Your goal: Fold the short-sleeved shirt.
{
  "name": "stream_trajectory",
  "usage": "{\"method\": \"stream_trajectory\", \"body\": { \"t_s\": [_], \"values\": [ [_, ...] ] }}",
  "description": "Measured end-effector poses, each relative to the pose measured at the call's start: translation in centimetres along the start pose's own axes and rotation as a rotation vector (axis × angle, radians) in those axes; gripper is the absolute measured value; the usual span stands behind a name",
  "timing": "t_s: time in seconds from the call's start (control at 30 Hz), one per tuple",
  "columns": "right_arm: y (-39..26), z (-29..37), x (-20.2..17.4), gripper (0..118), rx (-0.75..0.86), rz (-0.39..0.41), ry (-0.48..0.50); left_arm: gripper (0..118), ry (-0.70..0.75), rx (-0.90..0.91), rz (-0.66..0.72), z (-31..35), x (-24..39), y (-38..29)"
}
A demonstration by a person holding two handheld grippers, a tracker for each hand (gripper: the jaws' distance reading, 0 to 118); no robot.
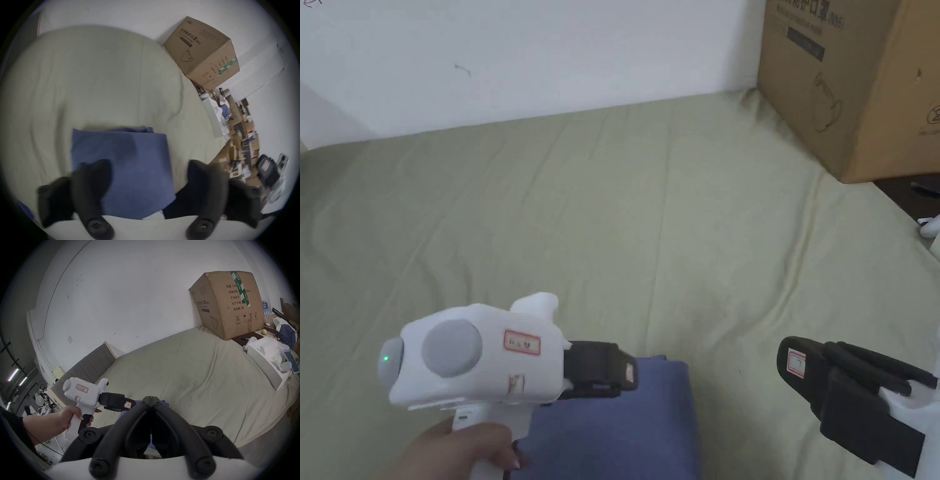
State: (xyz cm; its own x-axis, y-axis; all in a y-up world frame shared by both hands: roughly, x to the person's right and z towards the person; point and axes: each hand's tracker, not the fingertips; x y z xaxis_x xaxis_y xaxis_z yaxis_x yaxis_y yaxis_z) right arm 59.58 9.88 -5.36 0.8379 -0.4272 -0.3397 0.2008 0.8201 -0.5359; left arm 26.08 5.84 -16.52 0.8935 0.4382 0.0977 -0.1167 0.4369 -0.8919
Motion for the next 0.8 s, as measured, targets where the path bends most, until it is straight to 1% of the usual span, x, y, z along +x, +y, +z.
{"method": "stream_trajectory", "body": {
  "t_s": [0.03,0.07,0.1,0.17,0.27,0.3,0.43,0.47,0.53,0.63,0.7,0.8],
  "values": [
    [0.0,0.0,0.1,0,-0.001,0.001,0.000,52,-0.007,-0.006,-0.015,-0.3,0.4,-0.3],
    [0.0,0.1,0.3,0,-0.002,0.002,0.000,6,-0.016,-0.020,-0.016,-1.1,1.0,-0.6],
    [-0.1,0.1,0.6,0,-0.003,0.003,-0.001,0,-0.037,-0.035,-0.016,-1.9,1.6,-0.9],
    [-0.1,0.3,0.9,0,-0.003,0.002,-0.004,0,-0.096,-0.113,0.005,-4.4,2.8,-1.4],
    [-0.2,0.5,1.1,0,-0.001,-0.008,-0.012,0,0.029,-0.176,-0.090,-9.3,4.7,-3.0],
    [-0.2,0.5,1.1,0,-0.003,-0.013,-0.017,0,0.031,-0.199,-0.110,-10.7,5.4,-3.7],
    [0.1,1.0,0.7,0,-0.010,-0.030,-0.026,0,-0.070,-0.264,-0.094,-13.6,7.4,-4.7],
    [0.2,1.3,0.5,0,-0.008,-0.028,-0.026,0,-0.098,-0.226,-0.074,-13.1,7.7,-4.8],
    [0.6,1.8,-0.2,0,0.001,-0.021,-0.026,0,-0.094,-0.112,-0.055,-10.6,8.1,-4.6],
    [1.5,3.1,-1.2,0,0.033,-0.015,-0.004,0,-0.103,0.122,-0.068,-4.4,7.9,-4.1],
    [2.3,3.9,-2.0,0,0.064,0.007,0.010,0,-0.030,0.321,-0.131,1.1,7.4,-4.2],
    [3.1,4.8,-3.4,0,0.124,0.074,0.021,0,0.102,0.591,-0.212,8.8,6.4,-5.1]
  ]
}}
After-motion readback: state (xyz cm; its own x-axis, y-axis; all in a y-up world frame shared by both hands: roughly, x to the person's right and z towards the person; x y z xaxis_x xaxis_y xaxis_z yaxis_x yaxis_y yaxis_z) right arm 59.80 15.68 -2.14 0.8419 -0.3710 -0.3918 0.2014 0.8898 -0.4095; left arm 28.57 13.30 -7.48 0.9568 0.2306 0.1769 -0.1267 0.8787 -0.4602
